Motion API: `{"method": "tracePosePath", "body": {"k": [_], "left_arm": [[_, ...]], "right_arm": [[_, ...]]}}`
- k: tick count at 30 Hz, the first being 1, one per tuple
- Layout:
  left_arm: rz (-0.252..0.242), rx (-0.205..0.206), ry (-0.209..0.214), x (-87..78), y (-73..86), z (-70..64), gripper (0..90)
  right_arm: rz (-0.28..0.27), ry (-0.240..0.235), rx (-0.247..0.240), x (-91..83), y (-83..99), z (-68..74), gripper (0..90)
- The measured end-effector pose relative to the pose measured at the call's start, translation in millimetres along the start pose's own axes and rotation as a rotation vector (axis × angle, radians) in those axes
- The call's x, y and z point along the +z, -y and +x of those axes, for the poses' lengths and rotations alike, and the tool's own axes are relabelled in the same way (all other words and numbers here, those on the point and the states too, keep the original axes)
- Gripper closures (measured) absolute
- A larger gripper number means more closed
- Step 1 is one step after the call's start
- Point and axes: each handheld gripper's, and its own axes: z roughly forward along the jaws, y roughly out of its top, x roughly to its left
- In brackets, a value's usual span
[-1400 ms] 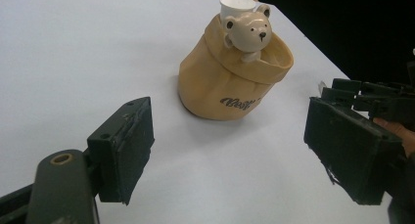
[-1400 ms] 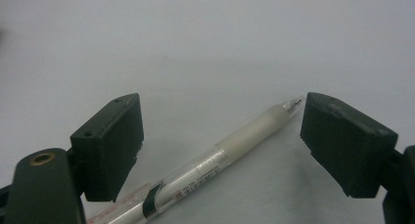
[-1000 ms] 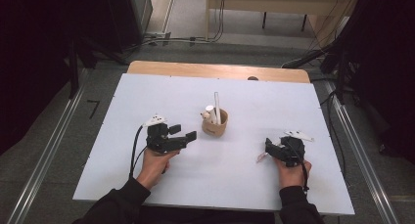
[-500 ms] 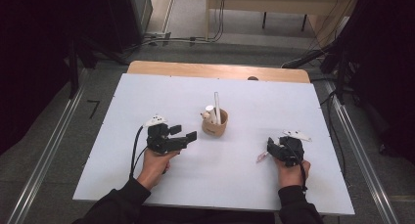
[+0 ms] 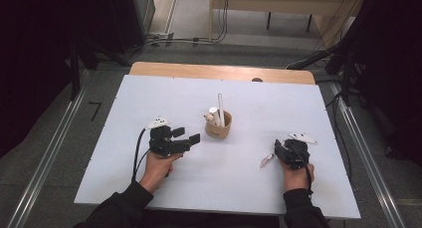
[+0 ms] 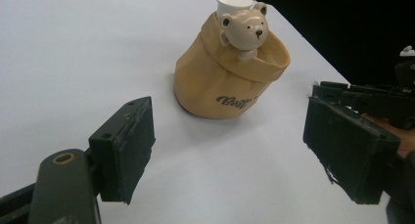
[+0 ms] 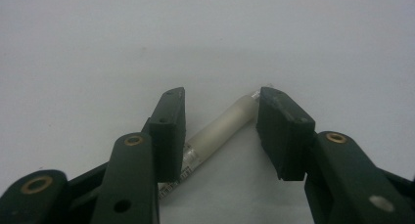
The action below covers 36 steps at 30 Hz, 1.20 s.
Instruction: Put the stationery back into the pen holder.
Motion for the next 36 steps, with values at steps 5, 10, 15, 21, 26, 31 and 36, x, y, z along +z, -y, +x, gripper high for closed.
{"method": "tracePosePath", "body": {"k": [5,10,15,21,26,31,36], "left_arm": [[-0.001,-0.003,0.002,0.2,0.0,0.4,20.0],[0.001,-0.003,0.003,0.4,0.0,0.7,20.0],[0.002,-0.004,0.001,0.1,-0.1,0.9,20.1],[0.002,-0.004,0.004,0.6,0.2,0.9,20.2],[0.003,-0.007,0.004,0.3,0.0,1.2,20.2],[0.004,-0.011,0.005,0.0,0.0,1.5,20.5],[-0.001,-0.015,0.008,-0.4,-0.2,1.9,20.5]], "right_arm": [[-0.002,-0.004,-0.001,-0.3,0.0,0.2,58.3],[-0.005,-0.008,-0.004,-0.5,0.0,0.3,63.4],[-0.006,-0.007,-0.007,-0.5,-0.2,0.0,67.9],[-0.008,-0.008,-0.017,-0.3,-0.6,-1.4,73.0],[-0.008,-0.012,-0.029,-0.3,-1.1,-2.9,77.0],[-0.006,-0.023,-0.055,-0.3,-1.8,-4.9,77.1],[0.007,-0.032,-0.067,-0.8,-3.6,-5.8,77.3]]}}
